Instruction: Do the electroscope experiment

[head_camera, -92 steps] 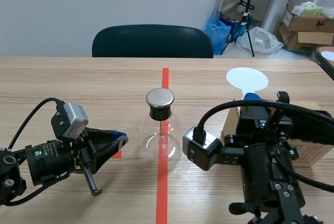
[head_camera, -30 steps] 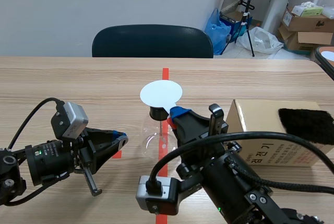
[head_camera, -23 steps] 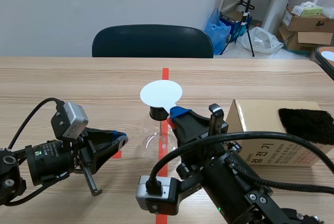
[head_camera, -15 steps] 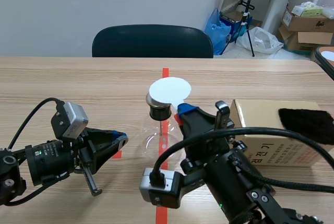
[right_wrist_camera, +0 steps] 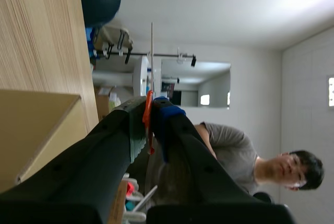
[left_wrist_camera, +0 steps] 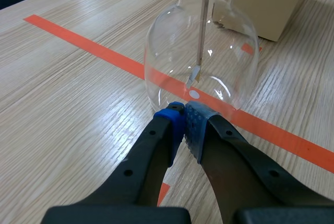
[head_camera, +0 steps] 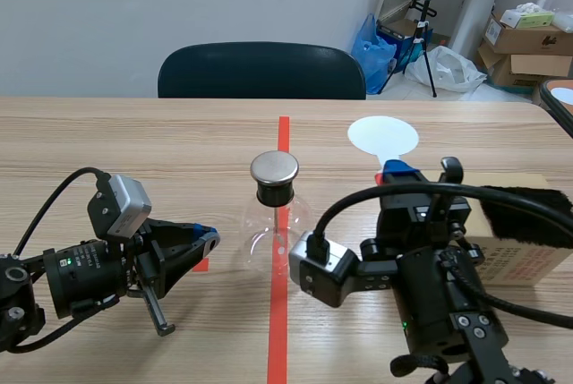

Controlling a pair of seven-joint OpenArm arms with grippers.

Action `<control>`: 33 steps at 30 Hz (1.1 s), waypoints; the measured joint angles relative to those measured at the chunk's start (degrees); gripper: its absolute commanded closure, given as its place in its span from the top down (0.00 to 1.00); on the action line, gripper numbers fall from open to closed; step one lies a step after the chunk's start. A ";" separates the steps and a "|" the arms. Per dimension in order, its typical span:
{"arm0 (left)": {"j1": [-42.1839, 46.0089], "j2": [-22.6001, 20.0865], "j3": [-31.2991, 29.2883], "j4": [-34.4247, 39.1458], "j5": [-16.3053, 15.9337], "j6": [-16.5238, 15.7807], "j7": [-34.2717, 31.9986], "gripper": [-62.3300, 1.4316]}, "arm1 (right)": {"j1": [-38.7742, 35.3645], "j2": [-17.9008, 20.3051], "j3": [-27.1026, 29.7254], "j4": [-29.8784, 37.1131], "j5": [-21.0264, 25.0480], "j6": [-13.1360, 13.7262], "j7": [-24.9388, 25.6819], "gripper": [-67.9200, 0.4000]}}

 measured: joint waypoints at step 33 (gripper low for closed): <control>0.00 0.00 0.00 0.00 0.00 0.00 0.00 0.07 | 0.00 0.00 0.00 0.00 0.13 0.00 4.52 0.03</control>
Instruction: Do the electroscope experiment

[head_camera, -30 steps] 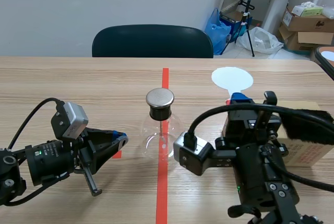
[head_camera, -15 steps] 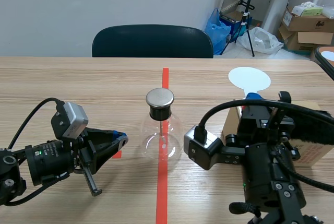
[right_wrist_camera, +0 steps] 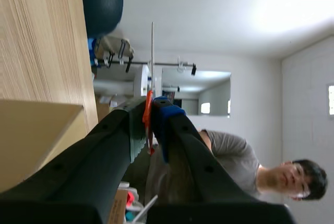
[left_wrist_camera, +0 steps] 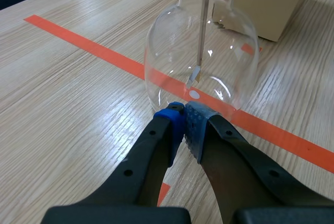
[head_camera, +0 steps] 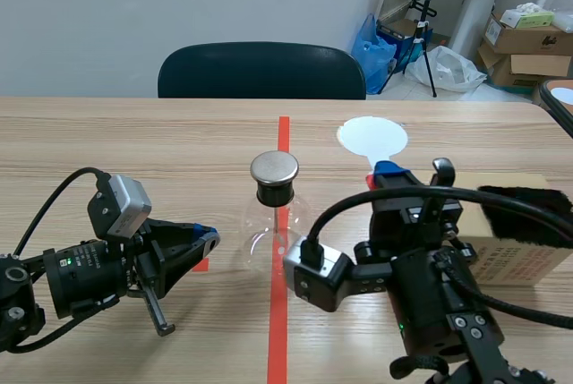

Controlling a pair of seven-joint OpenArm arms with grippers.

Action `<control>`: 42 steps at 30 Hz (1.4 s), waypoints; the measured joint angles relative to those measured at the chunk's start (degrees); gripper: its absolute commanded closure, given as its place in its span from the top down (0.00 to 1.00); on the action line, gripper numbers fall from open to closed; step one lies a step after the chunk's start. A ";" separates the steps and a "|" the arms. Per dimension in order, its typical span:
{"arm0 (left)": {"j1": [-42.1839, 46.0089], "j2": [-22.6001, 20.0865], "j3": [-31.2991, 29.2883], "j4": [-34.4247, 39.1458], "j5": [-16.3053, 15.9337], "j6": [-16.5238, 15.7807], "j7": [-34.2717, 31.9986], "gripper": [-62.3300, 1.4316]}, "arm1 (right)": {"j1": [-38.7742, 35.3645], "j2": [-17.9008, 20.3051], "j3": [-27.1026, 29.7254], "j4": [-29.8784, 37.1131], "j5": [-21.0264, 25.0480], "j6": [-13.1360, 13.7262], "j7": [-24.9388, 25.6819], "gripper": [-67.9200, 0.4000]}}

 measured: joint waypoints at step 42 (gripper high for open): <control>0.00 0.00 0.00 0.00 0.00 0.00 0.00 0.07 | 0.00 0.00 0.00 0.00 -0.17 0.00 22.56 0.03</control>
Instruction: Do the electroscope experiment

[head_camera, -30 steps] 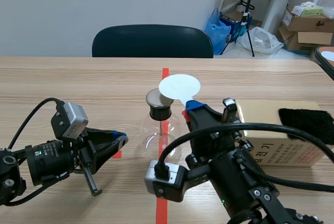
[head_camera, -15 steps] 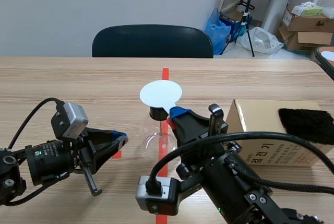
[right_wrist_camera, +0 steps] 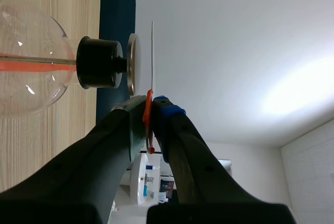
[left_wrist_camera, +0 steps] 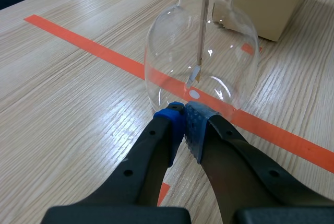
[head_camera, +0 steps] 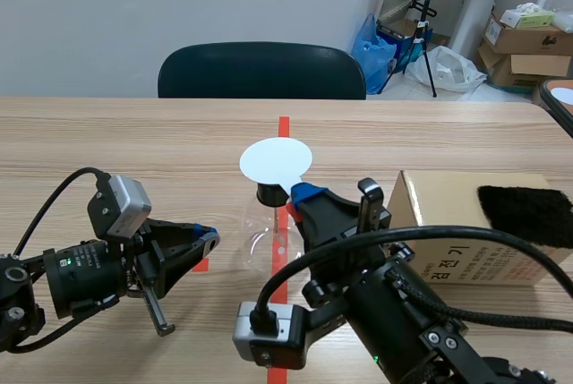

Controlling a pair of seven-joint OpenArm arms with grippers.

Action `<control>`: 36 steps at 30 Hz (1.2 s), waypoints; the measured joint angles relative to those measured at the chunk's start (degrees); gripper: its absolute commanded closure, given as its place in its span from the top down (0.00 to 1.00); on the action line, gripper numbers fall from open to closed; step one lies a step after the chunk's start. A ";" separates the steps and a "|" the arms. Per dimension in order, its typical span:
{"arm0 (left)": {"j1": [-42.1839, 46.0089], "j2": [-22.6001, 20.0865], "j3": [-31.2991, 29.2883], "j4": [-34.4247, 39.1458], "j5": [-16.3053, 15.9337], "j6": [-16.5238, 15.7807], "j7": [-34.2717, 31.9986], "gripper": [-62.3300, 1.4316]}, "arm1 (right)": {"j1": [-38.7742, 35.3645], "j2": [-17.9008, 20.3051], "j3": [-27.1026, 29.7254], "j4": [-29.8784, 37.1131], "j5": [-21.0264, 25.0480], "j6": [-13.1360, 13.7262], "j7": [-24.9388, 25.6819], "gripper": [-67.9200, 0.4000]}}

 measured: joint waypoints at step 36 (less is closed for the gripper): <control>0.00 0.00 0.00 0.00 0.00 0.00 0.00 0.07 | 0.00 -0.02 0.00 0.00 0.04 0.00 -30.45 0.03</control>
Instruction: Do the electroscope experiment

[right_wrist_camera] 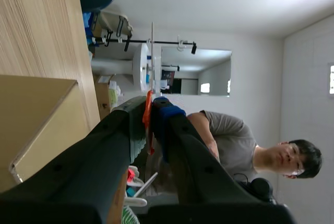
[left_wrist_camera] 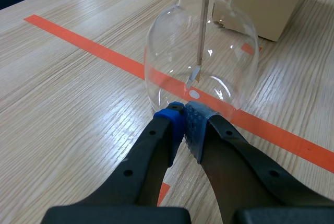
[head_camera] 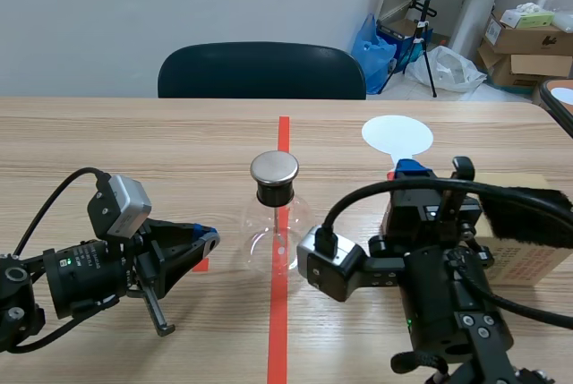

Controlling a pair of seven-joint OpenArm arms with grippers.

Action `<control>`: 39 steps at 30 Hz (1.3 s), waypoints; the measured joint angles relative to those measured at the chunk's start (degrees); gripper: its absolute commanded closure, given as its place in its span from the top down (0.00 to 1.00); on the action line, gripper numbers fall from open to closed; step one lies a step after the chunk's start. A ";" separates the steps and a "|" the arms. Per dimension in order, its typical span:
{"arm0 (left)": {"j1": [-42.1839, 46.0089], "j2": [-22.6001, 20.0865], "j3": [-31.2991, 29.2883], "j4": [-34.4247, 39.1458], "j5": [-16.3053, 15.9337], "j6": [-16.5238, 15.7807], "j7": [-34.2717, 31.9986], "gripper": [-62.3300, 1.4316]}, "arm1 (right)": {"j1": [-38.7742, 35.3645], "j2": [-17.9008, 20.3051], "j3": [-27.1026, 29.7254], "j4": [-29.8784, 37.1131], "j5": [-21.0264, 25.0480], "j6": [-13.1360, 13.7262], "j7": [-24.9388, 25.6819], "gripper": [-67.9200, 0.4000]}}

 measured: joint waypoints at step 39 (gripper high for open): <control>0.00 0.00 0.00 0.00 0.00 0.00 0.00 0.07 | 0.00 0.02 0.00 0.00 0.02 0.00 -1.49 0.03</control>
